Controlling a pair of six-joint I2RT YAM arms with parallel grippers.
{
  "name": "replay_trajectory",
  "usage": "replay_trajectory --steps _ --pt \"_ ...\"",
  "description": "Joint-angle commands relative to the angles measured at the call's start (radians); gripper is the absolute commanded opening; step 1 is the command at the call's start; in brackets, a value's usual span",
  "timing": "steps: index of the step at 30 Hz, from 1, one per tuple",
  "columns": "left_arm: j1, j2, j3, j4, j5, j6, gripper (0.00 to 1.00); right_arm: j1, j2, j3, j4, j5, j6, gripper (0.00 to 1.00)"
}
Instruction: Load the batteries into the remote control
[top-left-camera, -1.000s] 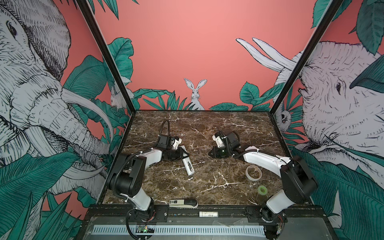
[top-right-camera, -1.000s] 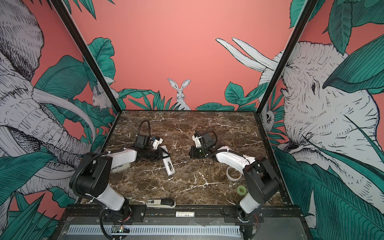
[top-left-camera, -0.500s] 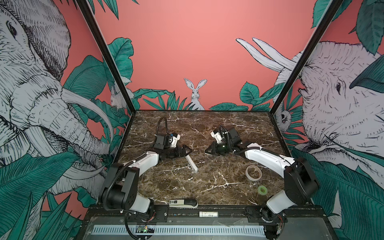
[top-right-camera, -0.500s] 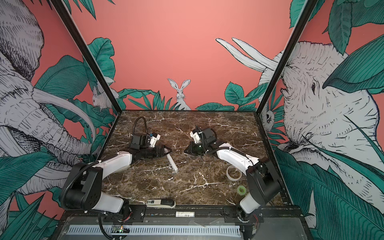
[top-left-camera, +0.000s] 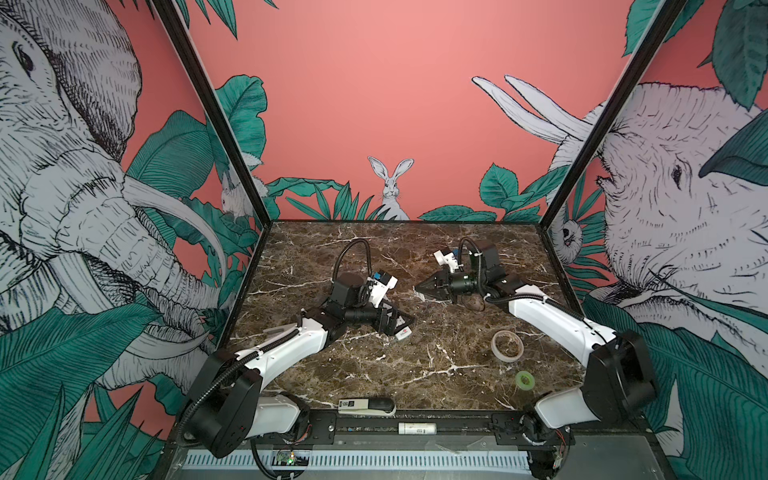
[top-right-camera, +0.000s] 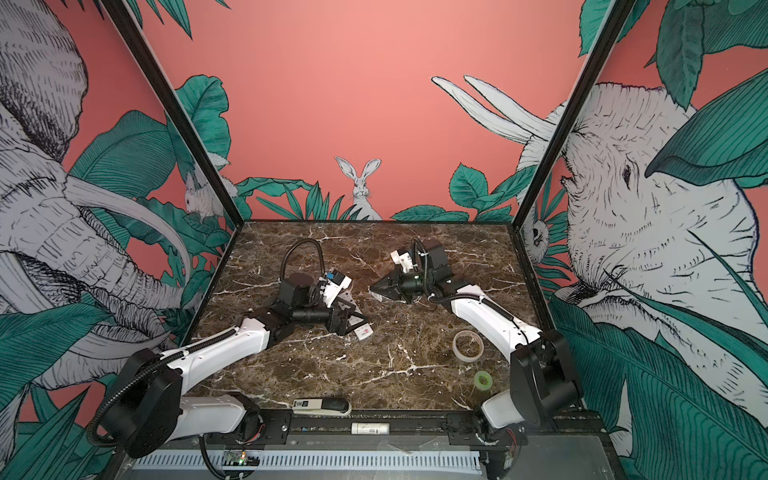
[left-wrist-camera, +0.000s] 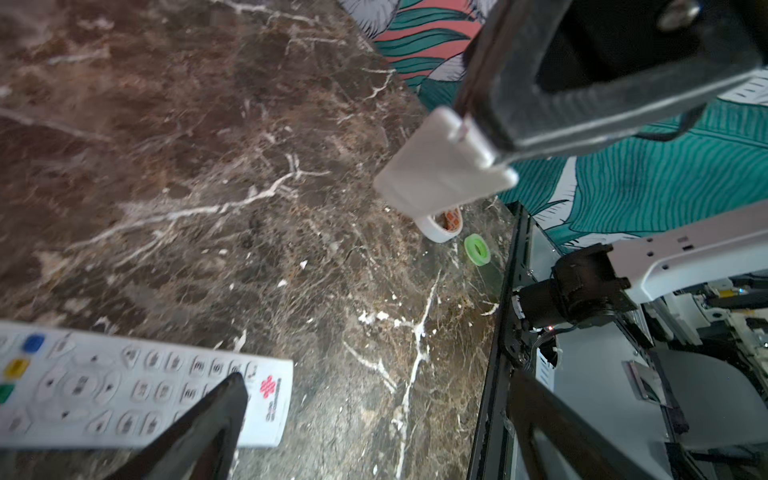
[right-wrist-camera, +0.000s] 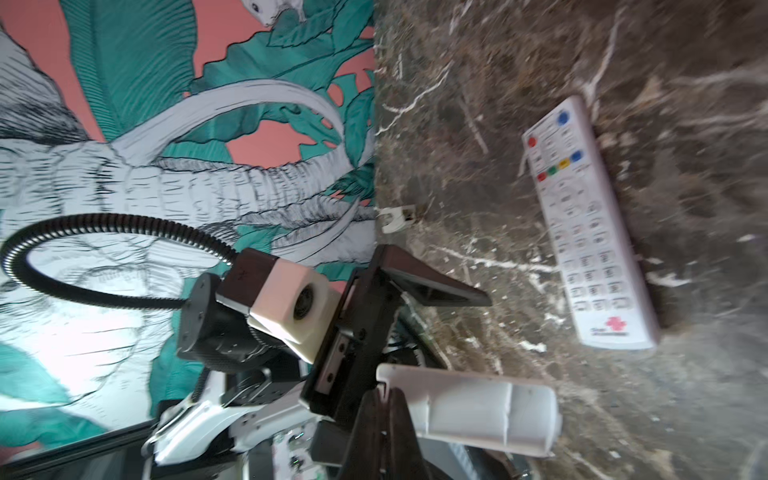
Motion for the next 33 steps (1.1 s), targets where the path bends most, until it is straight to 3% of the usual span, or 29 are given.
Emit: replay_trajectory --steps 1,8,13,24,33 --pt "-0.009 -0.003 -0.008 0.163 0.04 0.029 0.99 0.002 -0.041 -0.067 0.275 -0.115 0.232 0.0" --pt "-0.02 -0.021 -0.011 0.29 0.076 0.063 0.97 0.006 -0.136 -0.137 0.272 -0.123 0.281 0.0" --pt "-0.051 -0.016 0.015 0.29 0.16 0.135 0.91 0.026 -0.175 -0.147 0.256 -0.115 0.306 0.0" --pt "-0.086 -0.057 0.014 0.349 0.191 0.153 0.81 0.046 -0.2 -0.134 0.165 -0.12 0.281 0.0" --pt "-0.098 -0.066 0.011 0.353 0.204 0.158 0.55 0.046 -0.189 -0.122 0.157 -0.125 0.281 0.0"
